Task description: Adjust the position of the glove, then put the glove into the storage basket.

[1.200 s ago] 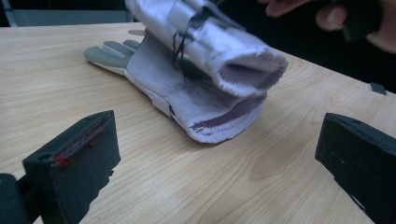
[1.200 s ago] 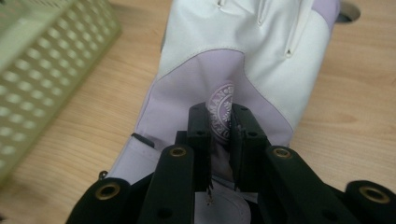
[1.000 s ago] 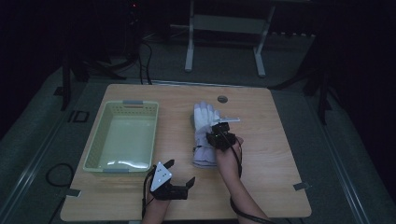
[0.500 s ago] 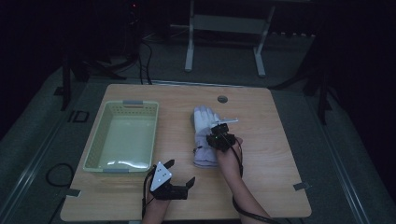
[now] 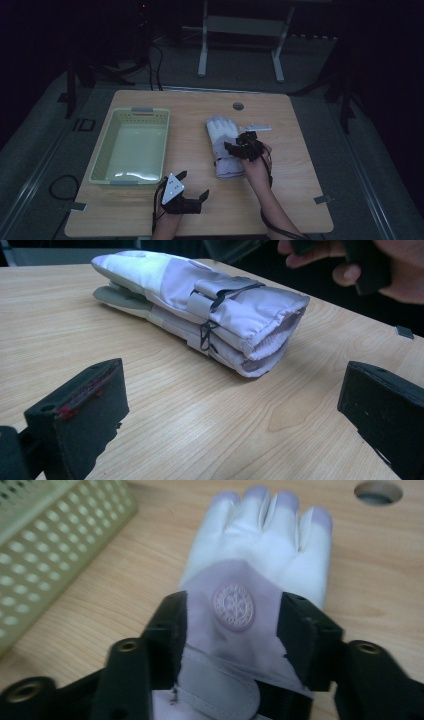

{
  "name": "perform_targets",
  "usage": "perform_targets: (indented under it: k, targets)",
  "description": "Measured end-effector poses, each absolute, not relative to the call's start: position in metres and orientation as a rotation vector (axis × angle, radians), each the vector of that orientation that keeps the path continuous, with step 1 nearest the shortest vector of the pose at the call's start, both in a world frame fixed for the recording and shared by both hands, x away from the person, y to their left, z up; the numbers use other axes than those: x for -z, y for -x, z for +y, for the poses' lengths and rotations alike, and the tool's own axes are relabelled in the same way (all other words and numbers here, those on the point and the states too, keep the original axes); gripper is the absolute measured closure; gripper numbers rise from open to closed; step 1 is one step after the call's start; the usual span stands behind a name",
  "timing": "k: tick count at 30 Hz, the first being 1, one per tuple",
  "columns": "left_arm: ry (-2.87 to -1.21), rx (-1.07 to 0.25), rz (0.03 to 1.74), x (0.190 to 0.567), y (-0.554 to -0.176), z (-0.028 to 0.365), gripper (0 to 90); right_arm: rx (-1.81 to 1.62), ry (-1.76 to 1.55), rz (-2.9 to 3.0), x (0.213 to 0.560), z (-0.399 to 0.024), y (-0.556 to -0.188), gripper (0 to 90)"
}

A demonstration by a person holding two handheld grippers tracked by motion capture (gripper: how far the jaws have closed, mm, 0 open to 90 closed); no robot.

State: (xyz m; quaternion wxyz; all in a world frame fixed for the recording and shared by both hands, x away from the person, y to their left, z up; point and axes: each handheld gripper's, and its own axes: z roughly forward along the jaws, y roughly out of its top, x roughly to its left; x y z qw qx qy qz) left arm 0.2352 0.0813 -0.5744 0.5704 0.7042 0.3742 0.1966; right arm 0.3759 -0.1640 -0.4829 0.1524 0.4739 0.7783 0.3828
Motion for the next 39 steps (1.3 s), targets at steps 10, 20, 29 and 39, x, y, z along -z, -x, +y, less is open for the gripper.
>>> perform_targets:
  k: [10, 20, 29, 39]
  targets:
    - [-1.663, -0.454, 0.912, 0.574, -0.238, 0.081, 0.0, -1.243, -1.187, 2.347, 0.474, -0.189, -0.375, 18.4]
    - [-1.746, -0.399, 0.902, 0.573, -0.244, 0.074, 0.0, -1.224, -1.024, 2.322, 0.471, -0.227, -0.371, 18.6]
    - [-1.76, -0.357, 0.945, 0.553, -0.259, 0.069, 0.0, -1.172, -0.981, 2.306, 0.472, -0.257, -0.37, 15.9]
    - [-1.807, -0.249, 1.055, 0.527, -0.306, 0.045, 0.0, -1.129, -1.082, 2.308, 0.475, -0.253, -0.386, 13.6]
